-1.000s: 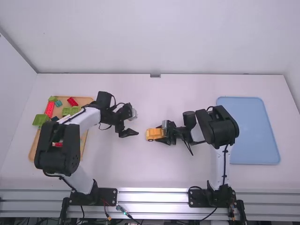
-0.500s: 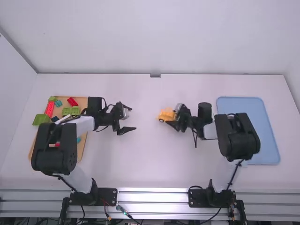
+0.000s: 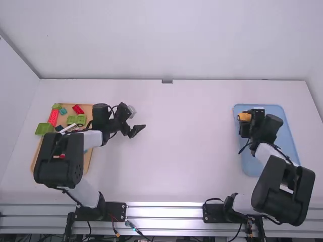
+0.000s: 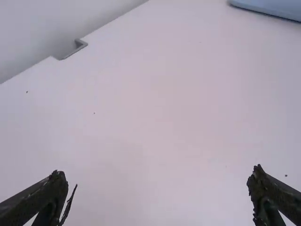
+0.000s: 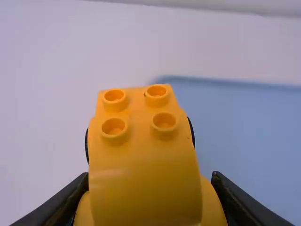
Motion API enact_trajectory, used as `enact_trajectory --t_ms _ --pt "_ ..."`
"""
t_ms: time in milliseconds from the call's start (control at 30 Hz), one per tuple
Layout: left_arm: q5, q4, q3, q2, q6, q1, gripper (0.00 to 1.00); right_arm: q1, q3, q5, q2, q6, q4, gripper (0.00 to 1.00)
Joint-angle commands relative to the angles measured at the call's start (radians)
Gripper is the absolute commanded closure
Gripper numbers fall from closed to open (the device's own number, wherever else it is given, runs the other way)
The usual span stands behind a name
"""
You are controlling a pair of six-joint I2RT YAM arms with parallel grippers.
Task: Assemble lego blocks to make yellow taxi
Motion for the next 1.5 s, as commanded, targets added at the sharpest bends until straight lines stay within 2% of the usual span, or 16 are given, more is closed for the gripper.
enact_trajectory --t_ms 0,67,233,333,400,600,667,733,1000,1133,1267,1467 --pt "-0.021 0.001 -0.004 -0.007 -0.05 -0.004 0.01 -0.068 -0.021 0.073 -0.001 0.049 -0.005 0.47" --pt "-0.099 0.001 0.009 -0.007 -0.146 -0.006 0.01 -0.108 -0.023 0.074 0.018 0.058 -0.008 0.47" --pt "-0.282 -0.032 0.033 -0.007 -0.289 -0.005 0.01 -0.134 -0.023 0.078 0.089 0.071 -0.011 0.47" --pt "-0.291 -0.056 0.041 -0.007 -0.288 -0.006 0.01 -0.132 -0.023 0.09 0.128 0.071 -0.012 0.45" --pt "-0.291 -0.056 0.041 -0.007 -0.288 -0.007 0.01 -0.132 -0.022 0.115 0.142 0.071 -0.016 0.37" --pt "-0.317 -0.058 0.042 -0.007 -0.322 -0.007 0.01 -0.126 -0.022 0.156 0.14 0.071 -0.02 0.28" --pt "-0.413 -0.056 0.042 -0.007 -0.449 -0.006 0.01 -0.118 -0.022 0.156 0.14 0.071 -0.027 0.19" --pt "-0.46 -0.06 0.042 -0.007 -0.497 -0.007 0.01 -0.113 -0.022 0.157 0.14 0.072 -0.028 0.01" --pt "-0.518 -0.103 0.068 -0.007 -0.499 -0.058 0.01 -0.089 -0.021 0.173 0.072 0.086 -0.092 0.01" --pt "-0.711 -0.254 0.147 -0.007 -0.499 -0.148 0.01 -0.055 0.013 0.243 -0.024 0.122 -0.222 0.01" --pt "-0.814 -0.357 0.216 -0.007 -0.499 -0.227 0.01 -0.014 0.041 0.237 -0.111 0.124 -0.332 0.01" --pt "-0.812 -0.405 0.277 -0.008 -0.513 -0.295 0.01 0.057 0.044 0.238 -0.207 0.161 -0.373 0.01"
